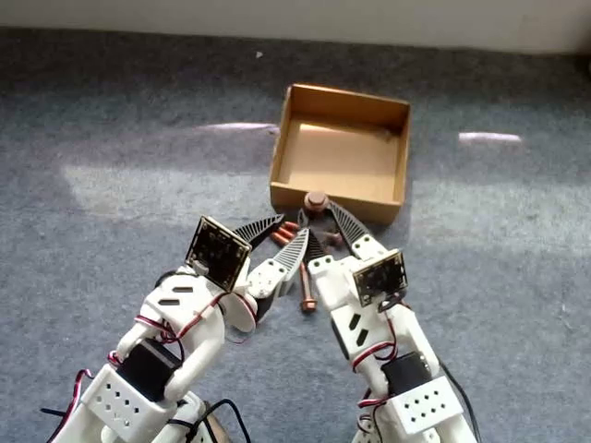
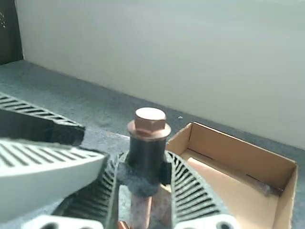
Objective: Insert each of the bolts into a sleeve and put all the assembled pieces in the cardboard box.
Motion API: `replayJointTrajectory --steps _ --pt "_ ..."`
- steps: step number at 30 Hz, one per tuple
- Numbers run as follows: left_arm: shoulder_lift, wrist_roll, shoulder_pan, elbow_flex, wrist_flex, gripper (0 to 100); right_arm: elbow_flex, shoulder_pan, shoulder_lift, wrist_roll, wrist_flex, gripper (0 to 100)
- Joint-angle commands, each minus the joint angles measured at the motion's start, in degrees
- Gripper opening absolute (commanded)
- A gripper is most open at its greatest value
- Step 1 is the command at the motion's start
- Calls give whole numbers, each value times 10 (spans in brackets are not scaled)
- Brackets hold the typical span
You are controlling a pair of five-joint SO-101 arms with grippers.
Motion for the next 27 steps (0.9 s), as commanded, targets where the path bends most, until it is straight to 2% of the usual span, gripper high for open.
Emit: replayJointTrajectory --steps 1,5,10,15,18,23,27 --pt "-8 -9 -27 -22 2 82 56 33 -10 4 14 5" --pt "-8 -9 -110 -15 4 5 53 57 -10 4 41 5" --pt "-8 -9 -207 36 2 7 53 65 -10 4 53 5" --pt "-9 -10 -288 102 -1 7 44 68 -10 5 151 5" --pt "-9 -10 -324 154 -33 7 -7 73 -7 5 221 5" --pt "-4 -10 -350 247 -145 8 -124 90 -6 5 364 5" --pt "-8 -10 -358 245 -149 8 -212 90 -4 5 415 5"
